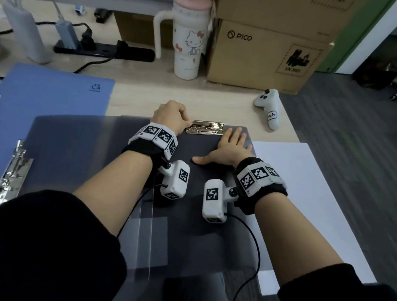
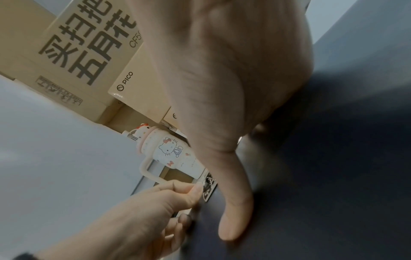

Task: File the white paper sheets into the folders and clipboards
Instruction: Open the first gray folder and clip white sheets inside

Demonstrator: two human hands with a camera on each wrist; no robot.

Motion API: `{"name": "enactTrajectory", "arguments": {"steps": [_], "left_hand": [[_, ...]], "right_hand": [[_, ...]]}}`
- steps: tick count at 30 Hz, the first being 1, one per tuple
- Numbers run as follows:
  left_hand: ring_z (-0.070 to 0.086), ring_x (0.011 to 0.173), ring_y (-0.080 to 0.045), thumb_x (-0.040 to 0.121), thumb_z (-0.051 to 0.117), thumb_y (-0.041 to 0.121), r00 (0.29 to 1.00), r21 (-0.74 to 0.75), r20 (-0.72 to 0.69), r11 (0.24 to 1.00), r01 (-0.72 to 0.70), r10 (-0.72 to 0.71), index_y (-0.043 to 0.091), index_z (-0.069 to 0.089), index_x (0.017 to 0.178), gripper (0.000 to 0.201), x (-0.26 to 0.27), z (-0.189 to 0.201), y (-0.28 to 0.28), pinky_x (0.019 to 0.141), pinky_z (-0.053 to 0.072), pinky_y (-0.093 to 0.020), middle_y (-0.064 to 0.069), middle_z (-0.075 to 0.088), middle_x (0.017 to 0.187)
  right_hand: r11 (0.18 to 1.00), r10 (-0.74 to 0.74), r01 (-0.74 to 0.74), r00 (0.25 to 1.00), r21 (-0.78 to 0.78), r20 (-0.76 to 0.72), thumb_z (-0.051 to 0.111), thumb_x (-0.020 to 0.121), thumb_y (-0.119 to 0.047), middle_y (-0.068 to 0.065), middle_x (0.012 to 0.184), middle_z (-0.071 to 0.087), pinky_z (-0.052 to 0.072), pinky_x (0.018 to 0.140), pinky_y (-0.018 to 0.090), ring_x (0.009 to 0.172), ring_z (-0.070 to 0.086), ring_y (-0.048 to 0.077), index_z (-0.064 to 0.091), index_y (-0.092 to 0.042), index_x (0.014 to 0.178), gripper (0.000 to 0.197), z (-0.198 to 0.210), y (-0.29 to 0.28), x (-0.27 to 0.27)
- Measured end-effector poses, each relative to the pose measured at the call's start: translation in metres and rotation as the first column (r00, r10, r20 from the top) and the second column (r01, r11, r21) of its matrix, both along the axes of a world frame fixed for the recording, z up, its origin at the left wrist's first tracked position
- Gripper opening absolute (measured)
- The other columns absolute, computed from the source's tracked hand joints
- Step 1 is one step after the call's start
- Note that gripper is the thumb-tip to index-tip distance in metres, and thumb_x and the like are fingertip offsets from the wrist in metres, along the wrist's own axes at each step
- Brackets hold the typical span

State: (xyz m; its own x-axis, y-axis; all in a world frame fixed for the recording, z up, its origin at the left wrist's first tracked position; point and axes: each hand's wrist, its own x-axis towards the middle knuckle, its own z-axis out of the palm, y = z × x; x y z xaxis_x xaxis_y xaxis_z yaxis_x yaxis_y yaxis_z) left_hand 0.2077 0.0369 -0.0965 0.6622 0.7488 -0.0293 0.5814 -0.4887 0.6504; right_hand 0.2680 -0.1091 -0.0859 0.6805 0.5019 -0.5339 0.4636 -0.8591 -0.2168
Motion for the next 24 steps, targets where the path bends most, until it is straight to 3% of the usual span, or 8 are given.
{"name": "enactTrajectory", "arguments": {"steps": [4,8,11,15,17,20,24], "left_hand": [[0.058,0.079,-0.021,0.078,0.074,0.022,0.999,-0.012,-0.002,0.999,0.038,-0.038,0.020,0.063,0.068,0.015,0.000,-0.003,0.004,0.073,0.046,-0.029,0.002,0.062,0.077],[0.055,0.056,-0.018,0.079,0.074,0.015,0.990,-0.188,0.123,0.979,0.084,-0.061,0.021,0.056,0.058,0.029,0.000,0.002,0.010,0.065,0.052,-0.032,0.003,0.059,0.062],[0.061,0.064,-0.020,0.080,0.073,0.011,0.968,-0.207,0.230,0.966,0.153,-0.105,0.021,0.056,0.059,0.028,0.008,0.015,0.007,0.060,0.052,-0.028,-0.002,0.063,0.066],[0.065,0.071,-0.017,0.079,0.073,0.018,0.935,-0.116,0.279,0.959,0.259,-0.219,0.024,0.062,0.064,0.020,0.022,0.026,-0.004,0.066,0.052,-0.032,-0.004,0.070,0.074],[0.061,0.074,-0.012,0.084,0.068,0.021,0.907,-0.091,0.281,0.932,0.351,-0.314,0.020,0.070,0.079,0.006,0.028,0.031,-0.013,0.066,0.049,-0.027,0.000,0.070,0.082],[0.054,0.093,-0.008,0.097,0.048,0.025,0.853,-0.095,0.113,0.849,0.519,-0.509,0.015,0.066,0.117,0.029,0.034,0.041,-0.025,0.080,0.041,-0.020,0.006,0.063,0.104],[0.046,0.128,-0.025,0.103,0.028,0.033,0.780,-0.201,-0.140,0.789,0.581,-0.610,0.014,0.051,0.134,0.043,0.041,0.041,-0.034,0.111,0.033,-0.037,-0.009,0.053,0.138]], "right_hand": [[1.000,-0.003,0.003,1.000,-0.008,-0.007,0.068,0.065,-0.070,0.017,0.154,-0.028,-0.009,0.117,0.055,0.144,-0.024,0.034,-0.020,-0.003,0.147,0.137,0.001,0.000,-0.002],[1.000,-0.010,0.010,1.000,-0.006,-0.016,0.068,0.066,-0.069,0.017,0.154,-0.029,-0.009,0.117,0.055,0.143,-0.025,0.034,-0.020,-0.003,0.147,0.137,0.002,0.000,-0.003],[1.000,-0.008,0.008,1.000,-0.013,-0.015,0.067,0.066,-0.069,0.017,0.154,-0.029,-0.009,0.117,0.055,0.143,-0.025,0.034,-0.021,-0.004,0.147,0.136,0.002,0.001,-0.003],[1.000,-0.004,0.004,1.000,-0.017,-0.012,0.065,0.074,-0.061,0.018,0.154,-0.029,-0.008,0.117,0.054,0.143,-0.025,0.034,-0.020,-0.003,0.147,0.126,0.002,0.001,-0.003],[1.000,-0.007,0.007,1.000,-0.015,-0.012,0.062,0.081,-0.053,0.018,0.153,-0.030,-0.008,0.117,0.054,0.143,-0.025,0.034,-0.019,-0.003,0.147,0.116,0.002,0.000,-0.003],[1.000,0.002,-0.002,1.000,-0.008,0.000,0.057,0.085,-0.049,0.019,0.154,-0.028,-0.009,0.117,0.054,0.143,-0.025,0.035,-0.018,-0.003,0.148,0.108,-0.001,0.000,-0.002],[1.000,0.005,-0.005,1.000,0.017,-0.007,0.054,0.088,-0.040,0.019,0.153,-0.029,-0.010,0.117,0.054,0.143,-0.026,0.035,-0.018,-0.003,0.148,0.101,-0.005,-0.001,0.001]]}}
